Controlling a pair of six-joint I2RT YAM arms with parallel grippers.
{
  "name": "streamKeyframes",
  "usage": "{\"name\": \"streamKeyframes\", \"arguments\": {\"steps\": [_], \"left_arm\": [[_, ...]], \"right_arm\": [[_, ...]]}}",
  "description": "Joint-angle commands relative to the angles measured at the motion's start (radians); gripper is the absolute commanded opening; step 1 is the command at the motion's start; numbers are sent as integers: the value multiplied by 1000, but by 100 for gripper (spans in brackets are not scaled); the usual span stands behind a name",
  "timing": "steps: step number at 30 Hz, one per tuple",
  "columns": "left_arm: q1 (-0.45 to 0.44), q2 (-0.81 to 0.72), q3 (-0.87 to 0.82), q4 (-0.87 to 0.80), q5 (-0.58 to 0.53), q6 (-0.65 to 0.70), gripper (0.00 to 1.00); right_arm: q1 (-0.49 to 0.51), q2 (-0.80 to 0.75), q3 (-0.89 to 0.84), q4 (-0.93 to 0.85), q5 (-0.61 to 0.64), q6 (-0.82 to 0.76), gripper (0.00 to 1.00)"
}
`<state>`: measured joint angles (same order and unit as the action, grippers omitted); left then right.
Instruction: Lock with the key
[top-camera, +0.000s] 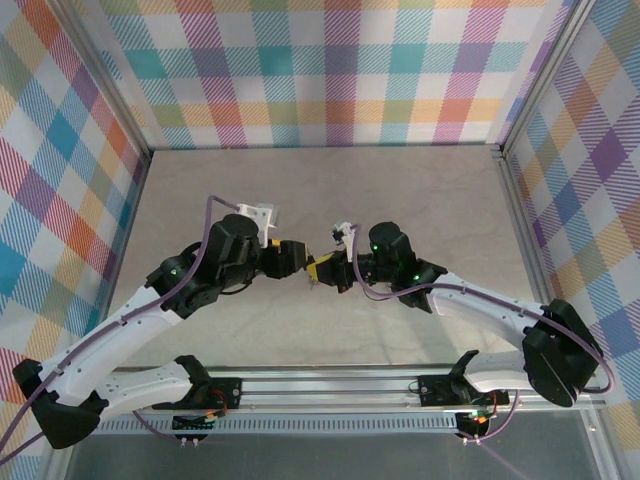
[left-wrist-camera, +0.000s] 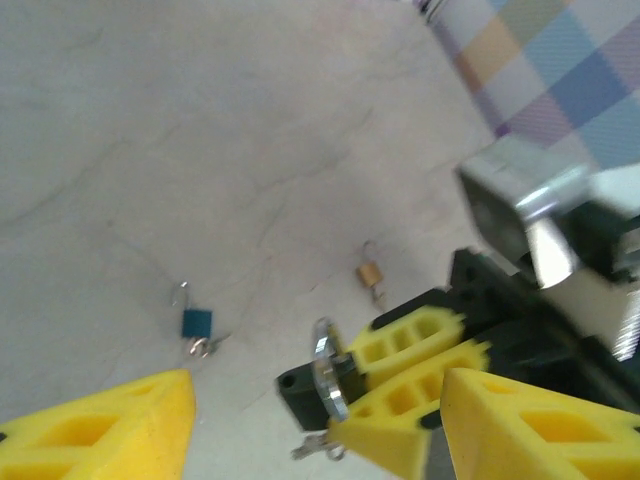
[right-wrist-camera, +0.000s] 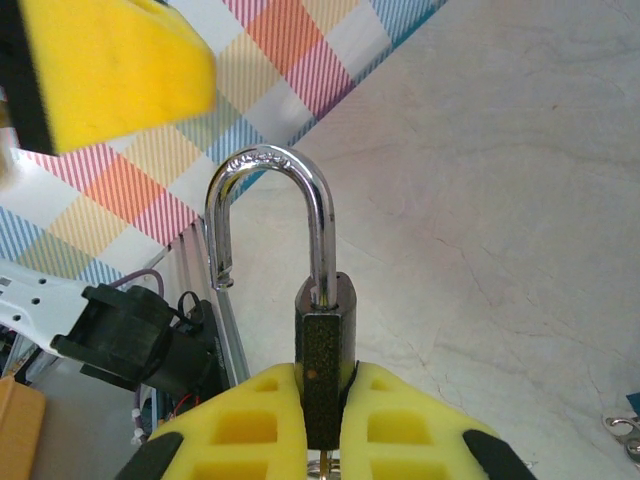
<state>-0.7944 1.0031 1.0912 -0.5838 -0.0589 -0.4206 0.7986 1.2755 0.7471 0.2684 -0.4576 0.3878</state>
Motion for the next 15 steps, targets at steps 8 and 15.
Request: {"name": "streamKeyframes", "arguments": {"steps": [8, 15], "left_arm": [[48, -15, -11, -65, 54, 86, 61], [59, 1, -30, -26, 75, 79, 59]], "right_arm": [[-2, -16, 9, 20, -67, -26, 0], [0, -1, 20, 17, -97, -24, 0]]}}
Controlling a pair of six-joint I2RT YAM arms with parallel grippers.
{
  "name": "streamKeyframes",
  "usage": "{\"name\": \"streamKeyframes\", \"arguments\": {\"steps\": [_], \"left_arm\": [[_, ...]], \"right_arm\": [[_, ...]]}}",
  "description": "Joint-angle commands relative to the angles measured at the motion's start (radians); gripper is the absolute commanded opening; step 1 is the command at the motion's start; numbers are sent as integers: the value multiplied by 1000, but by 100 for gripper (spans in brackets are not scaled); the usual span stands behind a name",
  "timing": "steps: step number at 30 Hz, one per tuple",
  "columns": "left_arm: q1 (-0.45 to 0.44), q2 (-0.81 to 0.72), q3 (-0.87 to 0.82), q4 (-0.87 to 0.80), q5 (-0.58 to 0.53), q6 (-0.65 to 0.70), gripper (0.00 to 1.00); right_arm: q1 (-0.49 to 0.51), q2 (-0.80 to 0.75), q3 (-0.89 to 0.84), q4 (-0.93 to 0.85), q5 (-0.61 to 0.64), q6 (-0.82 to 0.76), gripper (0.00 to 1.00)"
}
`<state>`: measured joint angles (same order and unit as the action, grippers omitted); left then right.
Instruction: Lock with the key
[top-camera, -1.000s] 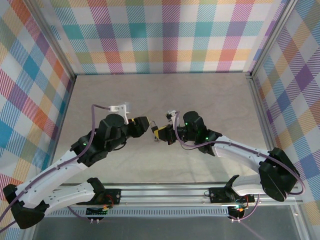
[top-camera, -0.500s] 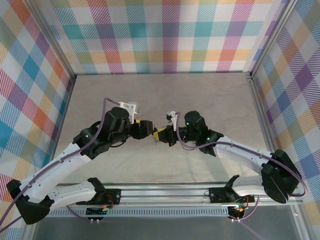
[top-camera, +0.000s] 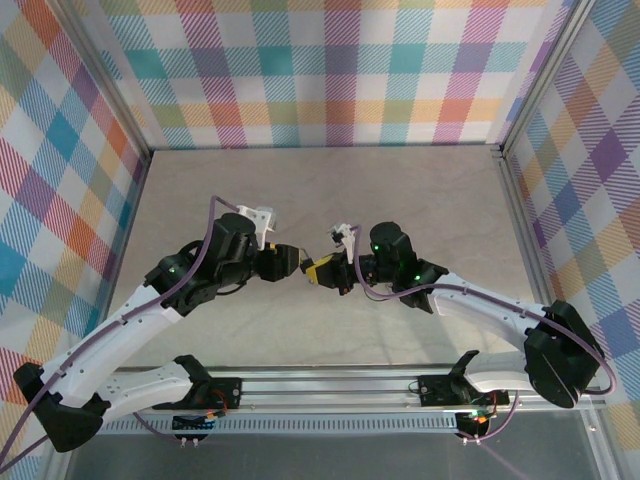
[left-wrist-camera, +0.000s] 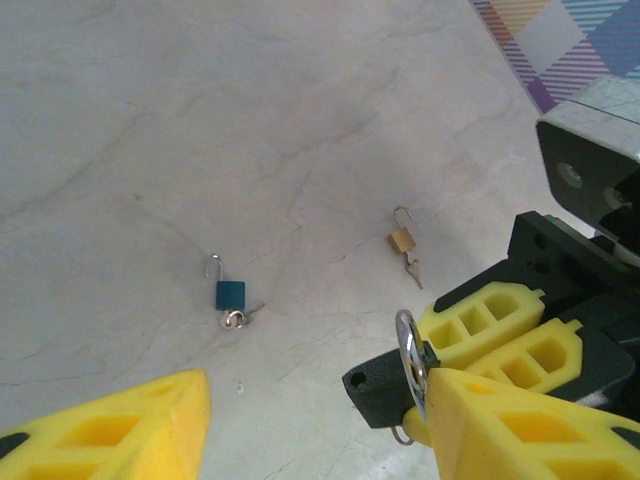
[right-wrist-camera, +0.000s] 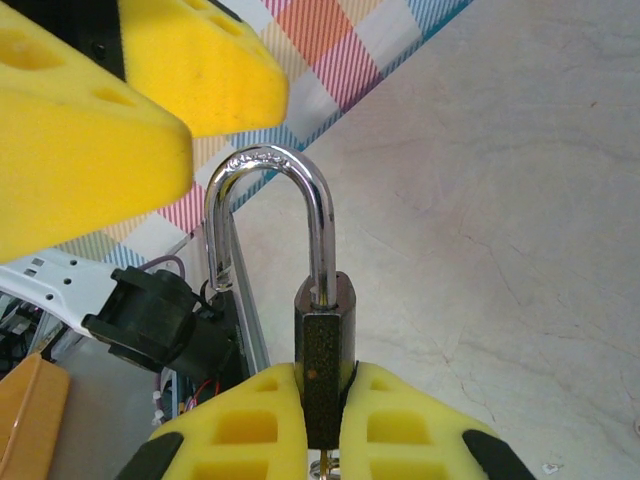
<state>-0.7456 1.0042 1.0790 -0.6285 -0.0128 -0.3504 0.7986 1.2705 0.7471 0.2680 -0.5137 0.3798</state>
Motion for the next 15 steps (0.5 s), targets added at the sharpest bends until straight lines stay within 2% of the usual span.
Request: {"name": "streamKeyframes", "arguments": {"steps": [1, 15], "left_arm": [[9, 3, -17, 21, 32, 9, 58], [12, 24, -32, 8, 19, 49, 49]], "right_arm": [[0, 4, 21, 18, -40, -18, 0], [0, -3, 17, 21, -62, -19, 0]]}}
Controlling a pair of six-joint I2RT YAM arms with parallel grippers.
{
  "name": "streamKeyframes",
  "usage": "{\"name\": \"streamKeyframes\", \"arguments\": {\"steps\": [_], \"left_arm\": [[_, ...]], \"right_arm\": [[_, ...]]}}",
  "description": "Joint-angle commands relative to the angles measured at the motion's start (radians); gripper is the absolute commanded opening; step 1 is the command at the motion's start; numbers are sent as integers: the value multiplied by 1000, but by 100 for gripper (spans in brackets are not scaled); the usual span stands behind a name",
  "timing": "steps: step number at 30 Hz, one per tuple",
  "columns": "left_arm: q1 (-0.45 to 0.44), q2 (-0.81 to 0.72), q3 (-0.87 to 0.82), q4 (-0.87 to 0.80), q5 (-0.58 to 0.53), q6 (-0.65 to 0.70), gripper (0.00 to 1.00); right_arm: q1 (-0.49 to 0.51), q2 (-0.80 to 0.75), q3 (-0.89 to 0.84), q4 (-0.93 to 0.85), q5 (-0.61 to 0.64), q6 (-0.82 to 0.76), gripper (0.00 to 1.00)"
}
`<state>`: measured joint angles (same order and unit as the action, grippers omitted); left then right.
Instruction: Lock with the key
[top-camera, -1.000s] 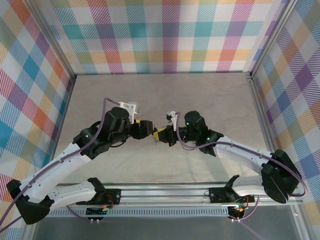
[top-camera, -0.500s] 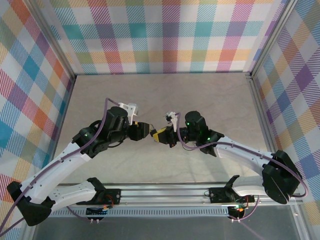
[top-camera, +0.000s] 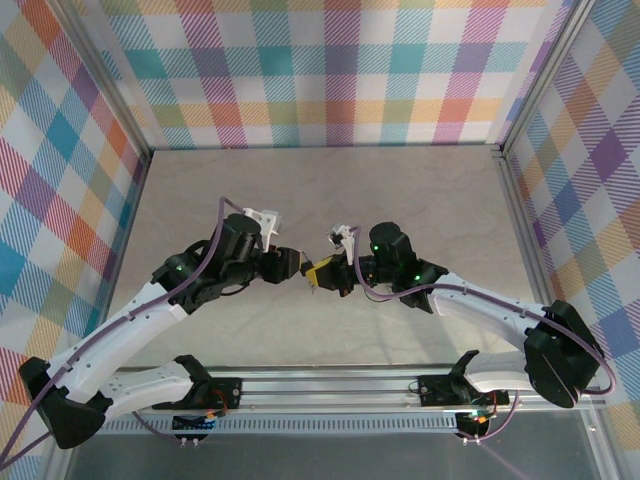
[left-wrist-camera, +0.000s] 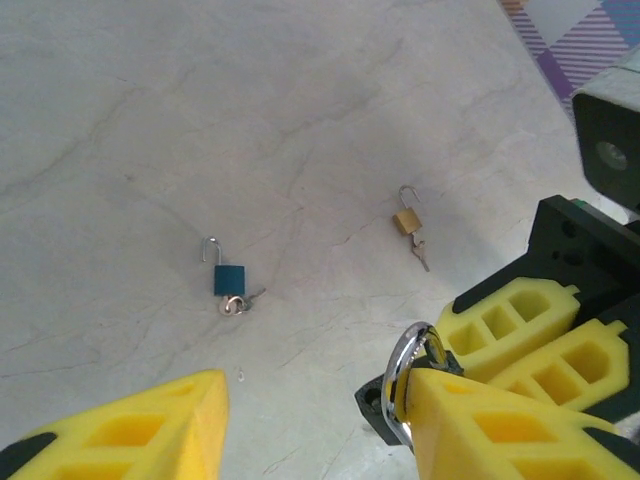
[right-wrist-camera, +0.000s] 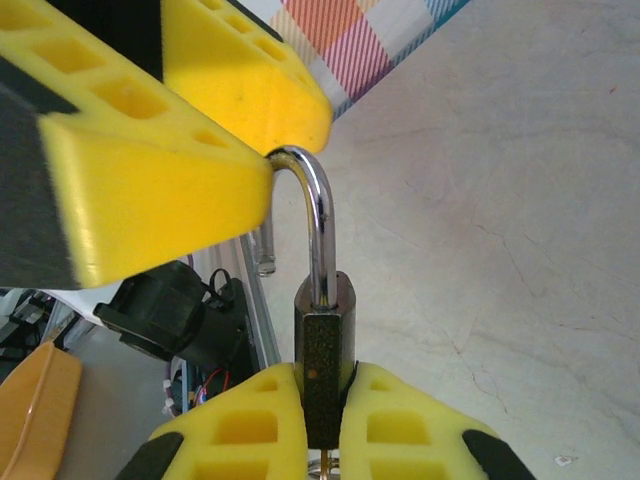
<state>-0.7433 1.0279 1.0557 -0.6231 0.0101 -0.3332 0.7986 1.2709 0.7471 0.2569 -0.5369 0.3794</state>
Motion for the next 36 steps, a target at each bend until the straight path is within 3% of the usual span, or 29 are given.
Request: {"name": "streamKeyframes", "arguments": {"steps": [1, 7, 11, 21, 26, 32, 36], "left_arm": [[9, 1, -9, 0, -8, 36, 49], [20, -24, -17, 3, -16, 55, 49], [36, -92, -29, 40, -1, 82, 59], [115, -228, -112, 116, 184, 110, 73], [205, -232, -130, 183, 447, 49, 77], [206, -231, -140, 223, 674, 50, 77], [206, -205, -129, 155, 780, 94, 75]], "right_arm": [[-1, -5, 18, 36, -45, -19, 0], [-1, -10, 10, 53, -76, -21, 0], [0, -17, 5, 74, -105, -25, 0], [1, -38, -13, 107, -226, -61, 0], [1, -11, 10, 90, -306, -71, 0], [3, 9, 28, 78, -360, -71, 0], [5, 13, 33, 83, -393, -66, 0]]}}
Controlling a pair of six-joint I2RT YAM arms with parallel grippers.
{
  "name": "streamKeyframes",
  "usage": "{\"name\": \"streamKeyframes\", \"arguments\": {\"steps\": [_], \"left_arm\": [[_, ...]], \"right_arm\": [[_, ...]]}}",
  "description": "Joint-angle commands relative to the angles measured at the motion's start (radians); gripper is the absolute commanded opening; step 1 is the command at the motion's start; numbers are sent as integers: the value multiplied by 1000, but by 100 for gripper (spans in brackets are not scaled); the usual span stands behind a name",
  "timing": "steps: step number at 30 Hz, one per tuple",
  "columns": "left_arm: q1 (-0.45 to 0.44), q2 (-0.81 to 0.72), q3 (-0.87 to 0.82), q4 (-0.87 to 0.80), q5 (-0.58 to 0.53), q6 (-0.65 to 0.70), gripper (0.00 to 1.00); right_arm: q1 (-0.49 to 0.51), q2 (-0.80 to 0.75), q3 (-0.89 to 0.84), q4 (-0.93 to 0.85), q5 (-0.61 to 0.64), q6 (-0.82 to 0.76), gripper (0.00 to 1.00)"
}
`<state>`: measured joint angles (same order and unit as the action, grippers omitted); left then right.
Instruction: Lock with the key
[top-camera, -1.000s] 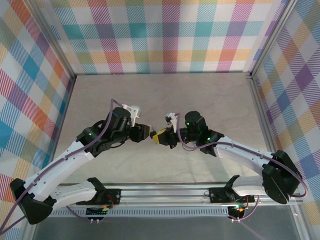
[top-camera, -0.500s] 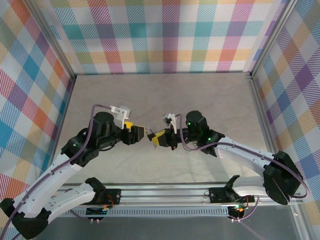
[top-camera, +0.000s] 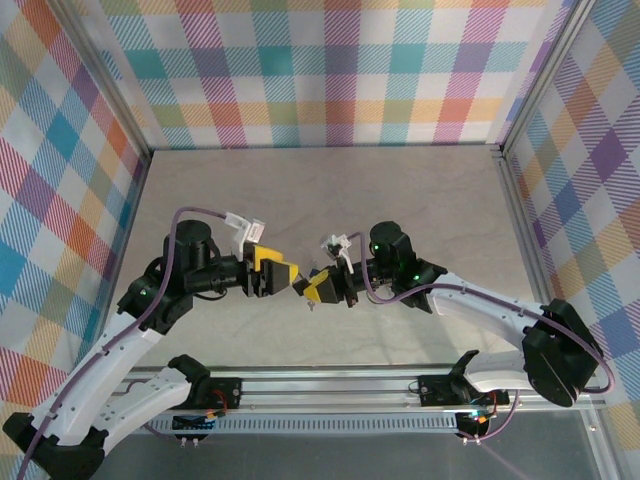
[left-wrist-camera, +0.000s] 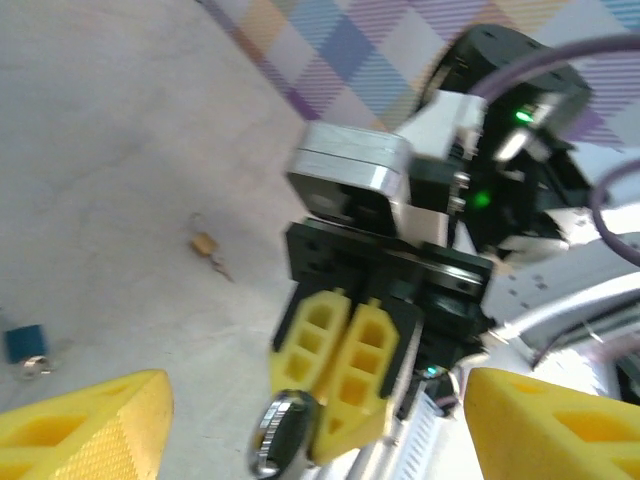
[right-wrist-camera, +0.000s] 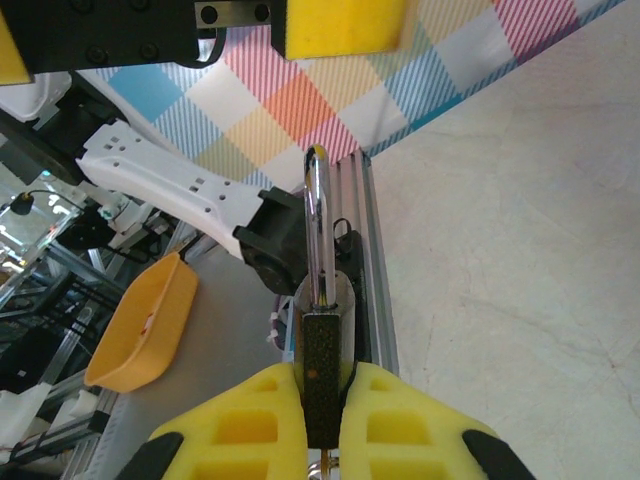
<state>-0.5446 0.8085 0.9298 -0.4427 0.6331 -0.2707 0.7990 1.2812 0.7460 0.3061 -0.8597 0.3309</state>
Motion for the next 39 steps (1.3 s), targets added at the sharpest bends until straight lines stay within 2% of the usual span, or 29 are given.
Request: {"name": "streamKeyframes", "arguments": {"steps": [1, 6, 10, 13, 18, 23, 39], "left_arm": [[8, 19, 3, -54, 169, 51, 74], [8, 27, 18, -206, 113, 175, 72], [8, 13, -4, -194, 89, 182, 72], [8, 19, 0, -174, 114, 168, 70], [8, 45, 15, -156, 174, 149, 62], [8, 43, 9, -169, 178, 164, 58], [8, 14, 15, -206, 114, 200, 54]], "right_arm": [[5, 5, 36, 33, -75, -17, 0], [8, 10, 41, 37, -112, -10, 0], [9, 6, 42, 38, -129, -11, 0], [14, 17, 50, 31, -142, -13, 0], [25, 31, 66, 4, -149, -26, 0], [25, 17, 62, 2, -144, -31, 0], [26, 21, 62, 14, -178, -19, 0]]}}
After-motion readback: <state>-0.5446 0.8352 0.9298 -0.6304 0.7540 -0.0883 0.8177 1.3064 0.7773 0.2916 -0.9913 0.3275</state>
